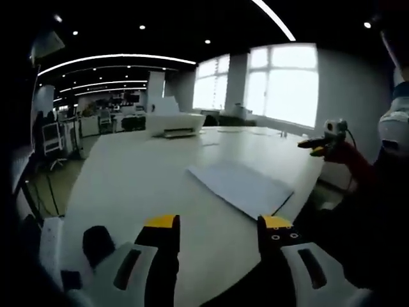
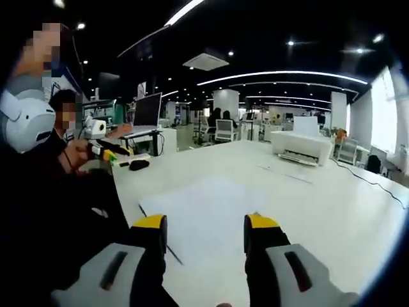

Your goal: Organize the stack of printing papers by aligning and flattening the scattered papers on the table

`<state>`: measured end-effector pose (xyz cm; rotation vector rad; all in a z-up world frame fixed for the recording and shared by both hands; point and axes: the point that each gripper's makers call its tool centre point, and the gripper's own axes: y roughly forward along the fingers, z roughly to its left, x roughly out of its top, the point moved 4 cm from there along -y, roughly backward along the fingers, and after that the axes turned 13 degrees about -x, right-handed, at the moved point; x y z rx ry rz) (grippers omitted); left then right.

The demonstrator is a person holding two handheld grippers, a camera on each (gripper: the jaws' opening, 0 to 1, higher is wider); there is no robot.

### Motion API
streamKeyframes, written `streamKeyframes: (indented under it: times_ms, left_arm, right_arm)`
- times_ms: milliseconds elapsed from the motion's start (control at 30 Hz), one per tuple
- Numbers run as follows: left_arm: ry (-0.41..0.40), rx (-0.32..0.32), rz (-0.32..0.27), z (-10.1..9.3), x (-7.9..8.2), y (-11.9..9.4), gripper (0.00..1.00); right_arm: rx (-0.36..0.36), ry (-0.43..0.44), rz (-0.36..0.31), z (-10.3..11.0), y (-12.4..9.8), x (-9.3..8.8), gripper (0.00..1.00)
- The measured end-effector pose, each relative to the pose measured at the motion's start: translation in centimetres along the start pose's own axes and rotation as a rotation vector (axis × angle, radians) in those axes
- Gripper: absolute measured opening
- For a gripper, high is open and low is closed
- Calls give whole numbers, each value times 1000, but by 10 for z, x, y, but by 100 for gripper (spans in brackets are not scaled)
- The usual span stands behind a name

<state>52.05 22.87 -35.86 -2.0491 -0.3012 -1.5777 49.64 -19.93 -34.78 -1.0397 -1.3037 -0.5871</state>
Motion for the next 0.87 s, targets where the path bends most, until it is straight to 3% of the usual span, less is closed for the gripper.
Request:
streamKeyframes:
  times_ms: [267, 867]
  left_arm:
    - [-2, -1, -29, -9, 5, -9, 52]
    - [-16, -12, -45, -10, 4, -9, 52]
  right_arm:
    - [-23, 12, -8, -1, -14, 0, 45]
    - [-13, 2, -15, 0, -15, 2, 45]
